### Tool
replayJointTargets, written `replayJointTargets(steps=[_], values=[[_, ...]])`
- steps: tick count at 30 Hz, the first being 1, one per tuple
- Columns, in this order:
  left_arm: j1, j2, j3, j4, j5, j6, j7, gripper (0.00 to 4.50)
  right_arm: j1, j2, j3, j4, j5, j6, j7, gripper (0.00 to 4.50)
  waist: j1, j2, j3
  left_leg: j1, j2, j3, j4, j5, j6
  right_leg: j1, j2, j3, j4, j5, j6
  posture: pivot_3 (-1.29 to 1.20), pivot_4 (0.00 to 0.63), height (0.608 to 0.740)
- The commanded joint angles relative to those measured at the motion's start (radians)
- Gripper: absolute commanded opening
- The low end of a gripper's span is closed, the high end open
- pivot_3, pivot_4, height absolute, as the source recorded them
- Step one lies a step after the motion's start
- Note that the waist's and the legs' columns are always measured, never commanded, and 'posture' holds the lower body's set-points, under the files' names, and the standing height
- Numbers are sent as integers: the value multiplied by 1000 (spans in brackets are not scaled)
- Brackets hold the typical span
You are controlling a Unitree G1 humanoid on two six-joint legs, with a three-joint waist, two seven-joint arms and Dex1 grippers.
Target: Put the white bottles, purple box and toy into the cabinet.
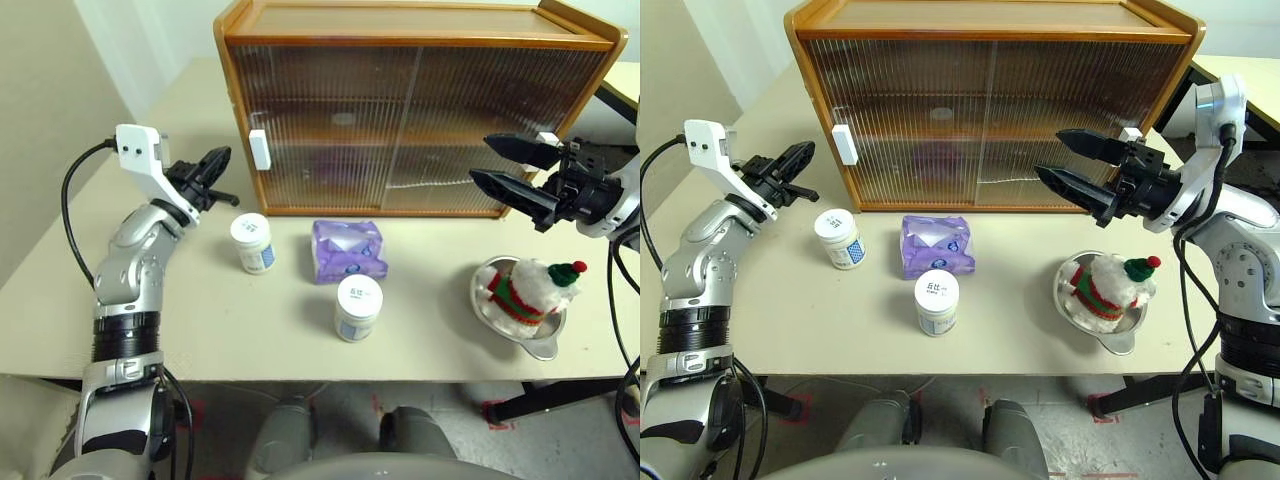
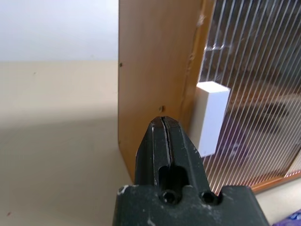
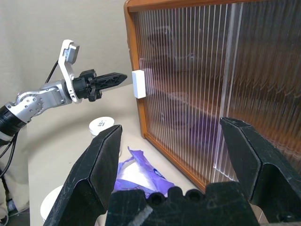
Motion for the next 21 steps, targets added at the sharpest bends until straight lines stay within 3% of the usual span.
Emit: replayJointTargets(steps=[1,21], values=[[-29,-31,-36,34,21,-14,-4,15,0,4,-2,-4,-1,-12,-6,4500,0,0,0,0,0,0,0,0,0,0,0,0,0,0,0,31,0,740],[-69,-88,-90,86,46,-42,-38,15,-2,7,-10,-9,3,-14,-27,4500,-1,-2,1,-1,0,0,4,1,2,1,0,0,0,0,1,7,0,740]])
